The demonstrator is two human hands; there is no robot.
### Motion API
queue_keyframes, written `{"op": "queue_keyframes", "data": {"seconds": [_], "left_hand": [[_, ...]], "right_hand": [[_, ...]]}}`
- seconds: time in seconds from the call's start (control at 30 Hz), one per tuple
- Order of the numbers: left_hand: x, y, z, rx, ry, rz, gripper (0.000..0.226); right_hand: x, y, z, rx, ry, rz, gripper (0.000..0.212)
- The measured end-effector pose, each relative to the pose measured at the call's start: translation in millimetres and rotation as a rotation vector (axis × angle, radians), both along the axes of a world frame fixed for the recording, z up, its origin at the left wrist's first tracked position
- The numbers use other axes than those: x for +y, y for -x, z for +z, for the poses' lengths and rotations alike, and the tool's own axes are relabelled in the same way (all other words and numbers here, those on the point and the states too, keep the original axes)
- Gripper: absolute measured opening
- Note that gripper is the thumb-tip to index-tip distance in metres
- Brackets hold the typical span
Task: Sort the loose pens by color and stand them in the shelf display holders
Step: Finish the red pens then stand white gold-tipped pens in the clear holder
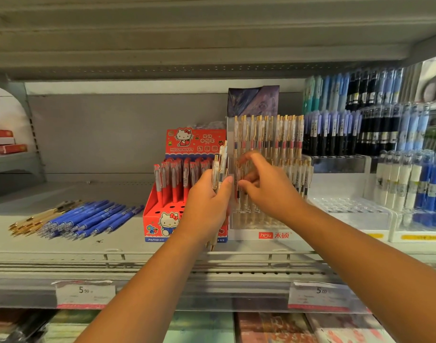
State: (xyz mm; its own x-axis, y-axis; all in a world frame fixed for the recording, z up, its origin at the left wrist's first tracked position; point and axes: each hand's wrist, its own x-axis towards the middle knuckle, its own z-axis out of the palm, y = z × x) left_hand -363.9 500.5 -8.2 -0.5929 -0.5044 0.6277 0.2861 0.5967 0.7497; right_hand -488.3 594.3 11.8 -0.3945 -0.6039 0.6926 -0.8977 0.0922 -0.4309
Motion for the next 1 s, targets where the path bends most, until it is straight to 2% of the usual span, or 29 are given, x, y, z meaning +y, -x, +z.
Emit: {"op": "queue_keyframes", "data": {"seconds": [0.1, 0.13, 0.2, 0.27, 0.33, 0.43, 0.57, 0.8, 0.93, 1.0], "left_hand": [[1.0, -0.5, -0.8, 0.013, -0.06, -0.064, 0.013], [0.9, -0.7, -0.9, 0.02, -0.065, -0.08, 0.012], [0.5, -1.2, -0.8, 0.023, -0.044, -0.098, 0.01], [0.7, -1.8, -0.4, 0.022, -0.039, -0.131, 0.009], [1.4, -2.8, 0.5, 0.024, -0.047, -0.15, 0.012], [3.7, -4.7, 1.9, 0.034, -0.048, -0.161, 0.015], [6.6, -6.6, 2.1, 0.018, -0.085, -0.204, 0.015], [7.5, -6.0, 4.4, 0.067, -0.193, -0.224, 0.012], [6.2, -5.0, 4.8, 0.088, -0.235, -0.18, 0.01], [5.5, -4.2, 4.2, 0.072, -0.236, -0.15, 0.01]], "right_hand": [[3.2, -6.0, -0.5, 0.052, 0.099, -0.013, 0.036], [4.1, -9.5, 1.2, -0.009, 0.16, 0.037, 0.033], [5.0, -18.0, 7.5, -0.261, 0.226, 0.213, 0.026], [4.9, -25.3, 12.6, -0.486, 0.189, 0.363, 0.023], [5.2, -28.6, 14.3, -0.57, 0.143, 0.425, 0.027], [8.7, -28.3, 13.3, -0.626, 0.106, 0.469, 0.035], [14.6, -26.5, 6.6, -0.568, 0.045, 0.498, 0.042], [23.0, -19.9, 6.4, -0.565, 0.114, 0.457, 0.03], [27.4, -13.1, 11.9, -0.738, 0.262, 0.505, 0.03], [30.0, -8.5, 19.1, -0.772, 0.37, 0.463, 0.03]]}}
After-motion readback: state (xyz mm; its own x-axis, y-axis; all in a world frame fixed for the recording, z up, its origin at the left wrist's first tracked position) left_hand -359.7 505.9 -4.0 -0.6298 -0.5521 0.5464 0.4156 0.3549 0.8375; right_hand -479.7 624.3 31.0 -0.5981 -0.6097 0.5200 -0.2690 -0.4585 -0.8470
